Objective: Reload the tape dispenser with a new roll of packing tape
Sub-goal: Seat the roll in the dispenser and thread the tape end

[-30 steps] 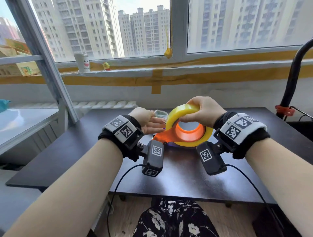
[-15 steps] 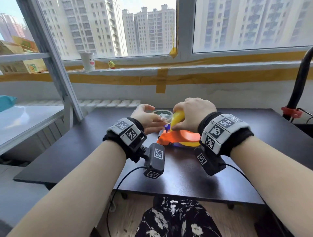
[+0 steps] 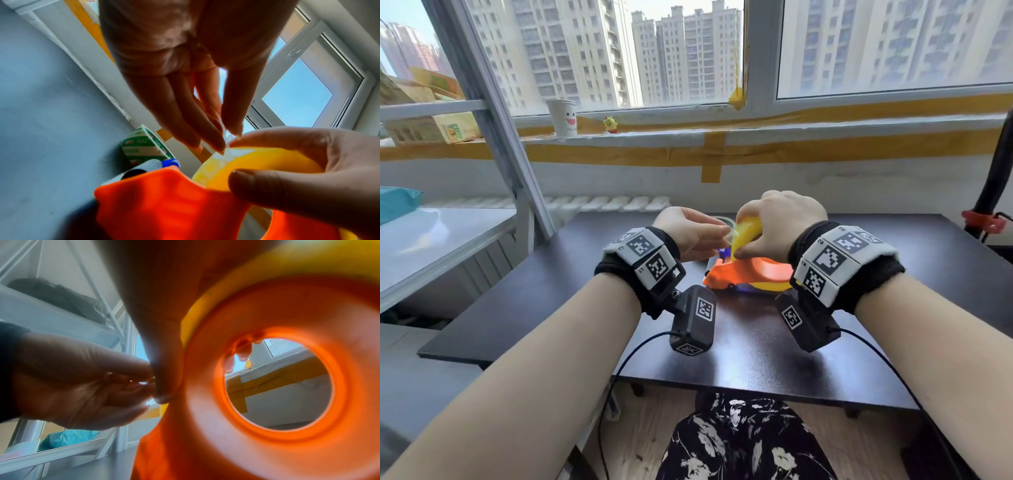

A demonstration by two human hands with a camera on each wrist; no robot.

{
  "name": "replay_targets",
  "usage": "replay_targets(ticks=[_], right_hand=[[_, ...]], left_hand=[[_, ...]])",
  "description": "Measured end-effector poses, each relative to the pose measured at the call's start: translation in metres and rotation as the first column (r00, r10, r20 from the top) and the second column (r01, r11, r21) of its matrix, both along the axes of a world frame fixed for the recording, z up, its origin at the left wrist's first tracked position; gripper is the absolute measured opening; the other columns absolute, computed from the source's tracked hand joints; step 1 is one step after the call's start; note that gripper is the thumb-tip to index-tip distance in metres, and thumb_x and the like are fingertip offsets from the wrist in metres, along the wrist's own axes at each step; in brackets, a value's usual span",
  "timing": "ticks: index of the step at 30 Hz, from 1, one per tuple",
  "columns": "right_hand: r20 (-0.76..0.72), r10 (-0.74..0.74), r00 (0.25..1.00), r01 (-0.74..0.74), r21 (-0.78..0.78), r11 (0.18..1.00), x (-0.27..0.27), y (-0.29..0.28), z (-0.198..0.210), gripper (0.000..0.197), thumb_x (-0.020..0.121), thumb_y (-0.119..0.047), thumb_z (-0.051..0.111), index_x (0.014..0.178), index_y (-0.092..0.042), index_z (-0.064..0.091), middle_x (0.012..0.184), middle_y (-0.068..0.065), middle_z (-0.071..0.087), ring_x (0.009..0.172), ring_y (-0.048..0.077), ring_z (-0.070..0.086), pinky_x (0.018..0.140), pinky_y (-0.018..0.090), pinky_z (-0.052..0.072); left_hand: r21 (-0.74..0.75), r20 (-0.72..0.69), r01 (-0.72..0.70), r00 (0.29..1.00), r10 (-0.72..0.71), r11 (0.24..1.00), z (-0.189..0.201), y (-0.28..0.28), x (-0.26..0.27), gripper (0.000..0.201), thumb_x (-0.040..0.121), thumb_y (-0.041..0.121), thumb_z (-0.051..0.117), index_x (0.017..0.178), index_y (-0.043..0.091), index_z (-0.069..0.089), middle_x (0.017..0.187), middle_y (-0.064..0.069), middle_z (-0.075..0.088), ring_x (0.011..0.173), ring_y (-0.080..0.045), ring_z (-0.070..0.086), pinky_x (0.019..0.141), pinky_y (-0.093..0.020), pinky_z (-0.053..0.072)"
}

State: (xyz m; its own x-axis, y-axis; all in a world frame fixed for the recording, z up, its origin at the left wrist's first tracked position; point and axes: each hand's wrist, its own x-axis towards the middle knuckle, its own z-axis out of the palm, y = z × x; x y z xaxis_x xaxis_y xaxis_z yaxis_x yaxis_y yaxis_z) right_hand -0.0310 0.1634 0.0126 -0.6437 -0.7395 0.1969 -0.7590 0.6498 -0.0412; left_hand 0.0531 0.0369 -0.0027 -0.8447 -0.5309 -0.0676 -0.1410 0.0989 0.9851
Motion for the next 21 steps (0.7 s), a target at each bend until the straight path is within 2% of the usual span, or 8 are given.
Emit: replay_targets(ticks=[3,6,10,14,17,19,21], right_hand=[[0.008,-0.001,1.000,0.001,-0.010,1.000,-0.0003,0.0010,-0.0003,0.057,0.067,-0.061,0.067,0.119,-0.041,0.056,0.120,0.002,0.056,0.120,0.024,0.050,0.091,0.034,0.042],[0.021,-0.002,1.000,0.003,-0.023,1.000,-0.0010,0.0028,0.0001,0.057,0.066,-0.062,0.068,0.118,-0.041,0.057,0.119,0.001,0.056,0.120,0.023,0.050,0.093,0.036,0.042],[0.032,0.001,0.999,0.000,-0.023,1.000,-0.0013,0.0044,0.0009,0.059,0.065,-0.062,0.069,0.119,-0.041,0.057,0.119,0.001,0.056,0.120,0.024,0.050,0.095,0.037,0.043],[0.028,0.004,1.000,-0.004,-0.014,1.000,0.0001,0.0034,0.0015,0.059,0.066,-0.061,0.068,0.120,-0.040,0.056,0.120,0.002,0.056,0.120,0.024,0.050,0.095,0.037,0.043],[0.033,0.006,0.999,-0.005,-0.016,1.000,-0.0004,0.0044,0.0013,0.059,0.067,-0.061,0.068,0.120,-0.040,0.056,0.119,0.001,0.056,0.120,0.024,0.051,0.094,0.036,0.042],[0.035,0.007,0.999,-0.006,-0.017,1.000,-0.0006,0.0048,0.0013,0.059,0.067,-0.061,0.068,0.121,-0.040,0.056,0.119,0.001,0.056,0.119,0.024,0.051,0.094,0.036,0.042],[0.038,0.006,0.999,-0.006,-0.009,1.000,-0.0004,0.0051,0.0019,0.060,0.067,-0.060,0.069,0.122,-0.040,0.055,0.120,0.002,0.055,0.120,0.024,0.051,0.094,0.037,0.042]], left_hand=[[0.008,-0.023,-0.018,1.000,0.018,1.000,-0.0029,0.0017,-0.0010,0.009,0.082,0.006,0.068,0.075,0.012,0.067,0.047,0.003,0.069,0.046,-0.002,0.067,0.055,-0.015,0.056],[0.036,-0.045,-0.023,0.999,0.025,0.999,-0.0060,0.0024,-0.0011,0.013,0.082,0.005,0.068,0.075,0.016,0.064,0.049,0.005,0.069,0.048,-0.002,0.067,0.063,-0.020,0.055],[0.014,-0.065,-0.026,0.998,0.027,1.000,-0.0063,-0.0008,0.0006,0.022,0.080,0.002,0.068,0.077,0.020,0.056,0.068,-0.002,0.069,0.058,-0.009,0.069,0.068,-0.027,0.056],[-0.036,-0.035,0.012,0.999,-0.014,0.999,-0.0039,0.0022,-0.0008,0.024,0.082,-0.002,0.063,0.085,0.021,0.059,0.075,-0.002,0.064,0.070,-0.014,0.064,0.070,-0.029,0.056],[-0.021,-0.015,-0.029,0.999,0.029,0.999,-0.0034,-0.0002,-0.0015,0.028,0.087,0.001,0.059,0.106,0.018,0.049,0.077,-0.006,0.066,0.064,-0.012,0.068,0.069,-0.029,0.056],[-0.016,0.027,-0.029,0.999,0.030,0.999,-0.0025,-0.0023,-0.0019,0.024,0.090,0.005,0.056,0.111,0.014,0.048,0.074,-0.006,0.068,0.054,-0.007,0.069,0.066,-0.026,0.055],[-0.039,0.070,-0.039,0.997,0.041,0.999,-0.0012,-0.0060,-0.0021,0.021,0.091,0.003,0.054,0.110,0.011,0.051,0.072,-0.006,0.068,0.046,-0.005,0.067,0.058,-0.021,0.055]])
